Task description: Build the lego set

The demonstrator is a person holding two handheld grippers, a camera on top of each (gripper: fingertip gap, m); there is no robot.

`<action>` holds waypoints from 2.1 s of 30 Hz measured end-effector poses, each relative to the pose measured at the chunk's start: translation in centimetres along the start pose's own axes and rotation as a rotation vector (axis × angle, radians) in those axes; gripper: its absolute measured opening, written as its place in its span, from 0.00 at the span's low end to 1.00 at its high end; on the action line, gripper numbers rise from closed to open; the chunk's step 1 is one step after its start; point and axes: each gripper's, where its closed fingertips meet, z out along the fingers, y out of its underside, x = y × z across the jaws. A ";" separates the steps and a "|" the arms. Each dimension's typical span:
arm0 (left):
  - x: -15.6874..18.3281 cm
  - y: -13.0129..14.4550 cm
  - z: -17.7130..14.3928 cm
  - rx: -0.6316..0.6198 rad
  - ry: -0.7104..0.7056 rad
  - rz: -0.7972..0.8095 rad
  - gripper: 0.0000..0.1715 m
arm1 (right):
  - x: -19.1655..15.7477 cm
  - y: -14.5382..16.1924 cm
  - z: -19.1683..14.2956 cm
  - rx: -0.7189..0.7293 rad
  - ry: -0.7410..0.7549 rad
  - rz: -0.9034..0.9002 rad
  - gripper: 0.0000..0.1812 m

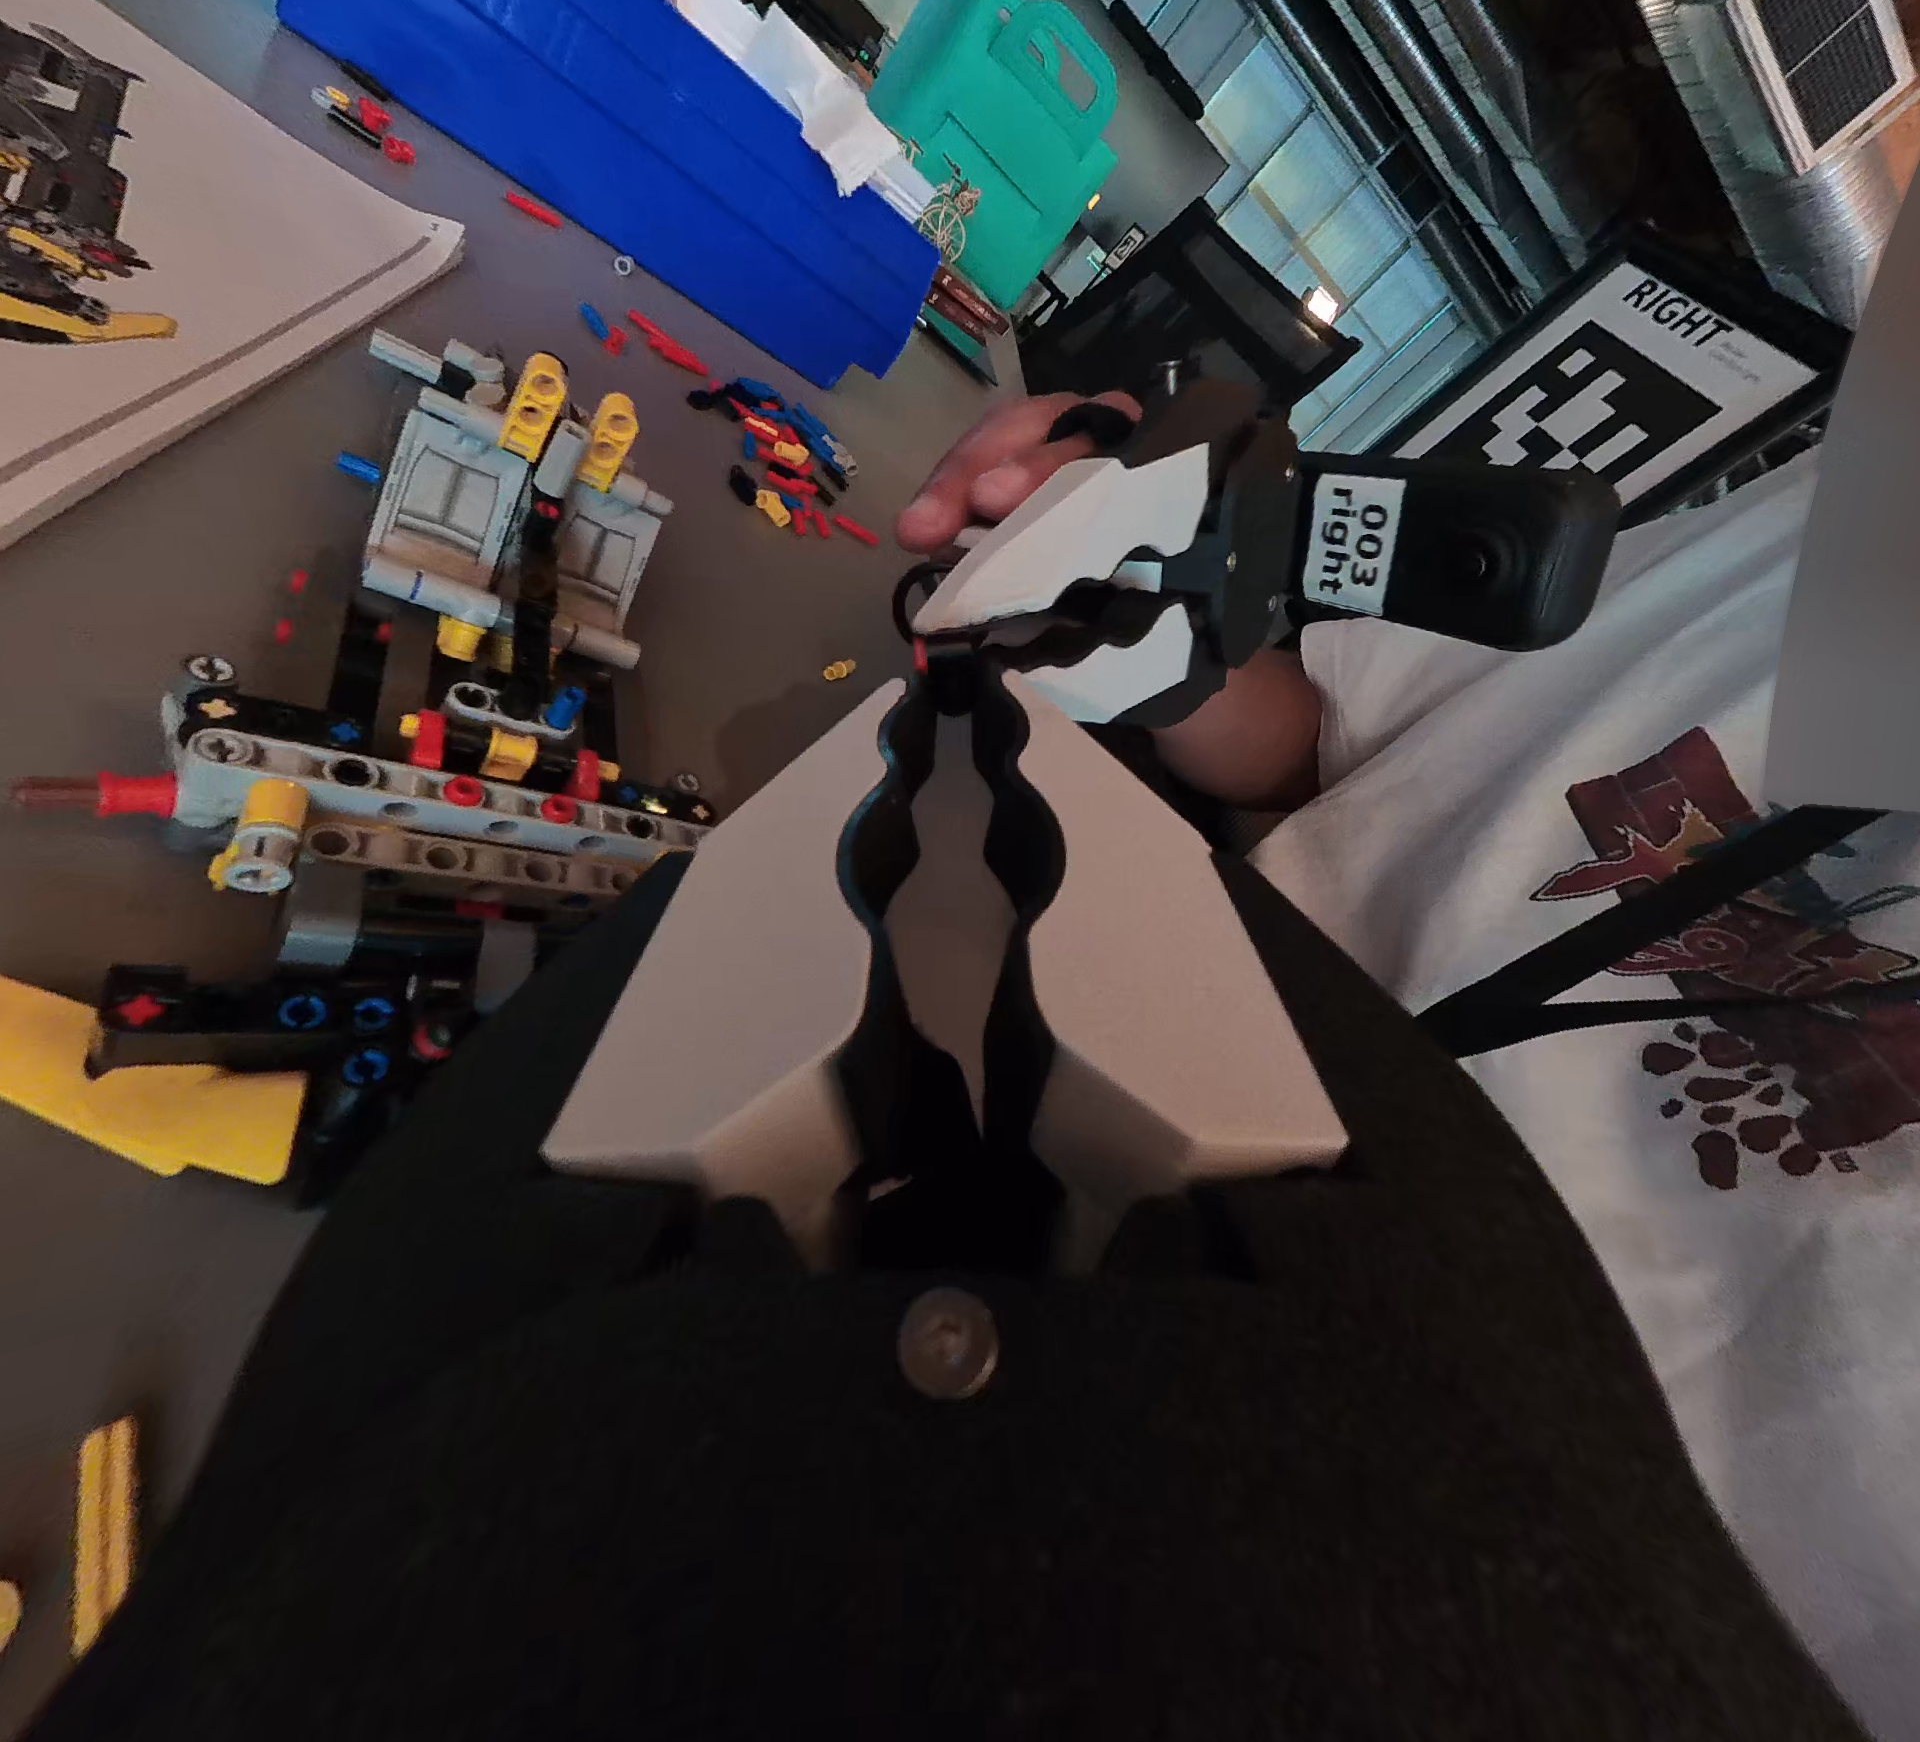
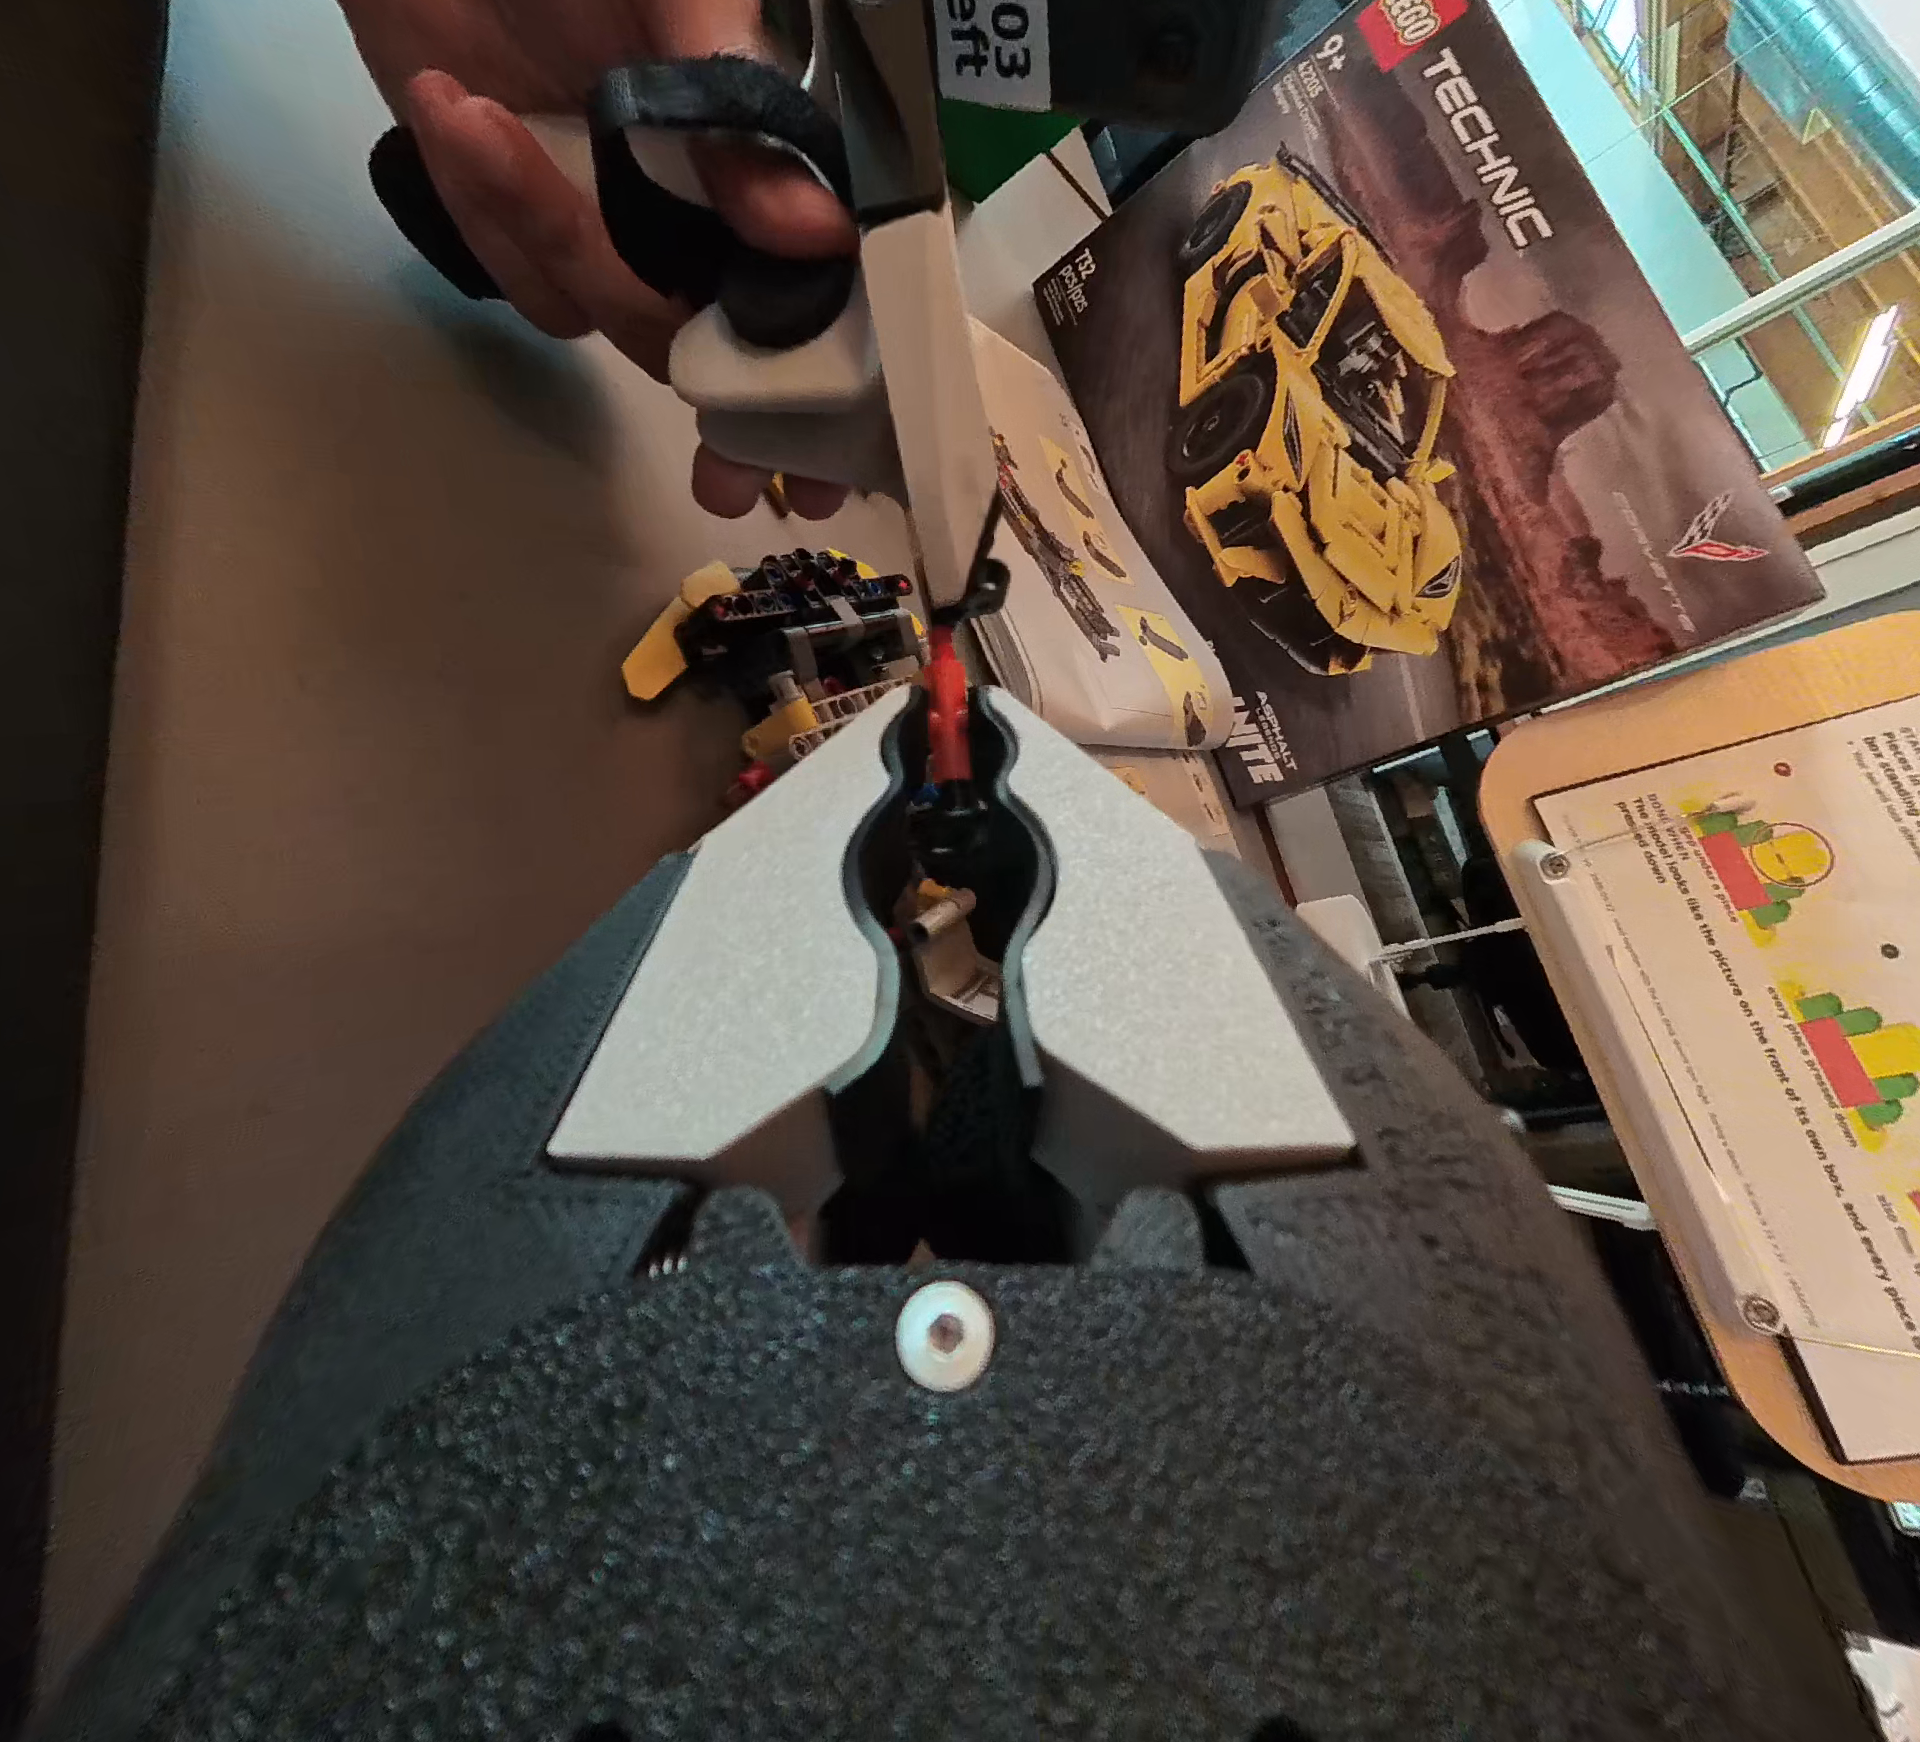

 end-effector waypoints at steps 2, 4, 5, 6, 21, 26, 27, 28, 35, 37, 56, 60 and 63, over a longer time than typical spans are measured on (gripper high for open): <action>0.0 0.0 0.1 0.003 0.003 -0.001 0.03 | 0.0 0.0 -0.1 0.003 -0.006 0.009 0.04; -0.1 0.0 0.2 0.001 -0.013 0.012 0.03 | 0.0 0.1 -0.1 0.004 -0.009 0.017 0.04; -0.2 0.0 0.2 -0.001 -0.020 0.016 0.03 | 0.0 0.2 -0.1 0.001 -0.010 0.018 0.04; -0.4 0.0 0.2 -0.001 -0.031 0.020 0.03 | 0.1 0.2 -0.2 0.005 0.002 0.011 0.04; -0.8 1.6 0.5 -0.099 -0.074 0.078 0.02 | -1.0 0.5 -0.1 -0.019 -0.039 -0.059 0.04; -0.6 3.2 0.5 -0.208 -0.056 0.120 0.03 | -2.4 0.4 -0.2 -0.005 -0.102 -0.103 0.04; -0.5 3.4 0.4 -0.225 -0.044 0.122 0.02 | -2.6 0.2 -0.2 0.006 -0.115 -0.108 0.04; -0.4 3.6 0.4 -0.242 -0.036 0.121 0.02 | -2.8 0.1 -0.3 0.013 -0.124 -0.108 0.04; -0.5 3.5 0.3 -0.206 0.020 -0.032 0.02 | -2.8 0.3 0.1 -0.030 -0.097 -0.148 0.04; -0.5 3.6 0.3 -0.211 0.021 -0.028 0.03 | -2.9 0.3 0.0 -0.026 -0.107 -0.133 0.04; -0.1 0.9 0.9 -0.085 0.005 -0.049 0.03 | -0.8 0.2 -0.2 0.045 -0.075 0.082 0.04; 0.4 -0.1 1.0 -0.047 -0.016 -0.003 0.11 | 0.2 -0.8 -0.4 0.130 -0.085 0.241 0.04; 0.8 -0.9 0.6 0.007 0.007 -0.009 0.13 | 0.8 -1.0 -0.4 0.172 -0.104 0.357 0.03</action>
